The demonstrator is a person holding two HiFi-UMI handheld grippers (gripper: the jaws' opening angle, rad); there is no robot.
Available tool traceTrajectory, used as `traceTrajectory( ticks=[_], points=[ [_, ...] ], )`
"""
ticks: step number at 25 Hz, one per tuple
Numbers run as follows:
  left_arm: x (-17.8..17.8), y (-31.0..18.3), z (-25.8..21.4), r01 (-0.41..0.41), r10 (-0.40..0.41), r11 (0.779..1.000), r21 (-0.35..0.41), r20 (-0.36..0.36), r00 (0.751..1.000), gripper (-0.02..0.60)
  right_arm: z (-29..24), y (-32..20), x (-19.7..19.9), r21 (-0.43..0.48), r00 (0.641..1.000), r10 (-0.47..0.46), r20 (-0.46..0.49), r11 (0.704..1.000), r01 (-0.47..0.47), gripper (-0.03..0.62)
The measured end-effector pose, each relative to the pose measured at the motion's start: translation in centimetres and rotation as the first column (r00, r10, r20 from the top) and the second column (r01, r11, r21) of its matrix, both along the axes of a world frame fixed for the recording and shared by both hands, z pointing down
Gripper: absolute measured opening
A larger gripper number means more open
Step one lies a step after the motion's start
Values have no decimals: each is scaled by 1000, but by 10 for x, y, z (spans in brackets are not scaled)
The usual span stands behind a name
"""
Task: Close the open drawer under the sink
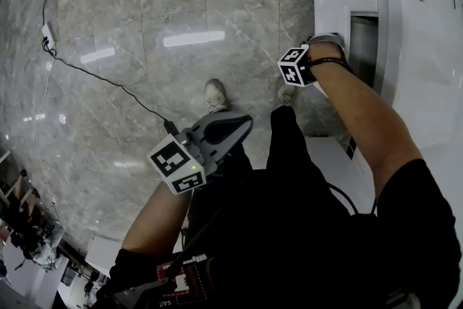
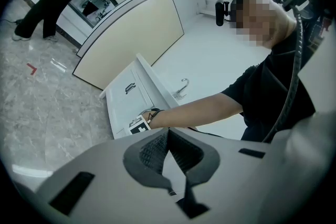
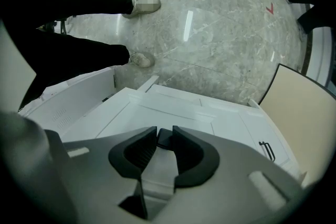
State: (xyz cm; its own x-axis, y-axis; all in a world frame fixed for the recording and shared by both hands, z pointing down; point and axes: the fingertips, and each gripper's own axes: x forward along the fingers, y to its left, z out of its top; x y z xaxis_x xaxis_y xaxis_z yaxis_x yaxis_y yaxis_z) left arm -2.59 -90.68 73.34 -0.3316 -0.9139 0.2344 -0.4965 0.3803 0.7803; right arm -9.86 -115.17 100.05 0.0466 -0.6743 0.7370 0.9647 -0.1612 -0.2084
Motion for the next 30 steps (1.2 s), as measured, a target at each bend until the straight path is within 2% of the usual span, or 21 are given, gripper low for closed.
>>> traceTrajectory(
  ticks=[30],
  points=[
    [0, -9, 4, -16, 16, 1000, 10, -7, 1000, 0, -1, -60, -4, 100, 999, 50, 8, 994, -50, 91]
  ],
)
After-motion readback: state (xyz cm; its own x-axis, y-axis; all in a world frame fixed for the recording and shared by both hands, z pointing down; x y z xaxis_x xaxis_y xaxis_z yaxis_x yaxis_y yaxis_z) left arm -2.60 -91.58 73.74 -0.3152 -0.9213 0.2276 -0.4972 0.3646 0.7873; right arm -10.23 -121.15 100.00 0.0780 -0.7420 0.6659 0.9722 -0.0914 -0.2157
